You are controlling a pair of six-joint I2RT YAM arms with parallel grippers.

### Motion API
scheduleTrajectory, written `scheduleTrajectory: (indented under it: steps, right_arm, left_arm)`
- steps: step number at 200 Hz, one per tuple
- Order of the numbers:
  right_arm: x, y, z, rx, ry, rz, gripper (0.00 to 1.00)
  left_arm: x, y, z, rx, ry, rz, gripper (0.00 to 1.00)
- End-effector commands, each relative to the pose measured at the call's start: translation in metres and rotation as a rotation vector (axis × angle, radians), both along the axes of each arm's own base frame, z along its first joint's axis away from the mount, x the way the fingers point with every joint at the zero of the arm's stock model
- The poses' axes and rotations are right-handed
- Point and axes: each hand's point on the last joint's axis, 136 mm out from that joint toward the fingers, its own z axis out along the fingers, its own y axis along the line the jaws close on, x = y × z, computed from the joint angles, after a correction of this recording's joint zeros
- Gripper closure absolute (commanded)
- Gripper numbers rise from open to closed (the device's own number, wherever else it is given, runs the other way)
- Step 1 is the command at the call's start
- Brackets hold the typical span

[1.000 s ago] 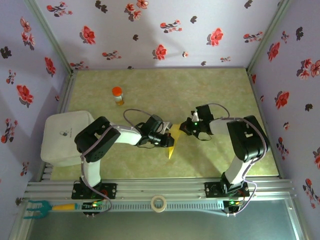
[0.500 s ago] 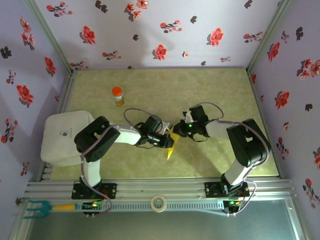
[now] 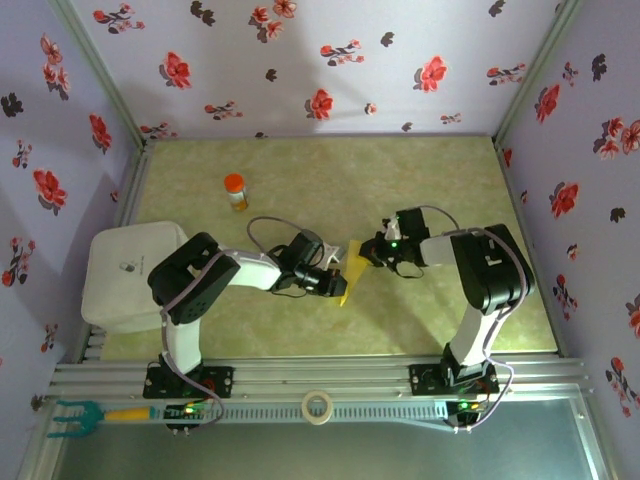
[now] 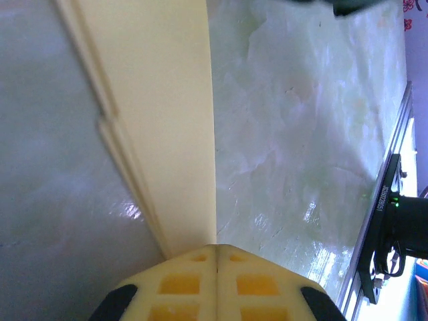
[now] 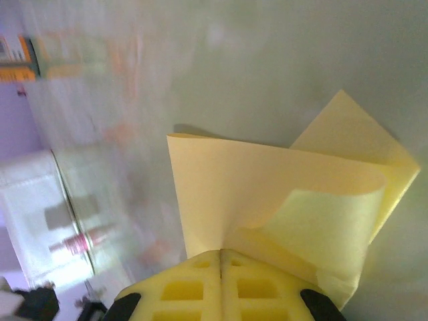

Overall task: Fold a paper plane with a square sheet of paper (pick it up from the middle)
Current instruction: Fold the wing for the fifth time at the center of the table.

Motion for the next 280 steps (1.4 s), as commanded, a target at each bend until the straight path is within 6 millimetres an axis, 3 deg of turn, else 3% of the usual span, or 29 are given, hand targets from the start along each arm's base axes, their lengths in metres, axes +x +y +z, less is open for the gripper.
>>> scheduleTrajectory:
  steps: [1,29,48,112,144,174,228,252,280]
  right_arm:
    - [0.016,-0.022,-0.015,-0.048,0.017,-0.1,0.95]
    - [0.021,-0.024,-0.003,-0.048,-0.005,-0.097,0.95]
    - [0.017,-0.025,-0.005,-0.056,0.009,-0.097,0.95]
    - [0.0,-0.018,-0.005,-0.022,0.027,-0.079,0.95]
    - [-0.013,-0.009,-0.003,-0.008,0.03,-0.066,0.95]
    - [-0.029,0.004,-0.002,0.009,0.036,-0.058,0.95]
    - [-0.045,0.011,0.0,0.023,0.039,-0.073,0.95]
    - [-0.045,0.012,0.0,0.025,0.039,-0.069,0.95]
    - [-0.045,0.012,0.0,0.021,0.04,-0.066,0.95]
  left_arm:
    - [-0.056,0.06,-0.062,0.275,0.243,-0.01,1.0]
    - [-0.055,0.06,-0.062,0.275,0.241,-0.009,1.0]
    - [-0.052,0.058,-0.056,0.267,0.225,-0.005,1.0]
    - [-0.024,0.035,0.037,0.064,0.04,0.027,1.0]
    - [-0.002,0.017,0.059,0.017,0.005,0.05,1.0]
    - [0.013,-0.004,0.057,-0.009,0.028,0.067,1.0]
    - [0.019,-0.024,0.028,0.038,0.079,0.071,1.0]
    - [0.021,-0.027,0.015,0.073,0.084,0.071,1.0]
    - [0.016,-0.011,-0.016,0.191,0.114,0.099,1.0]
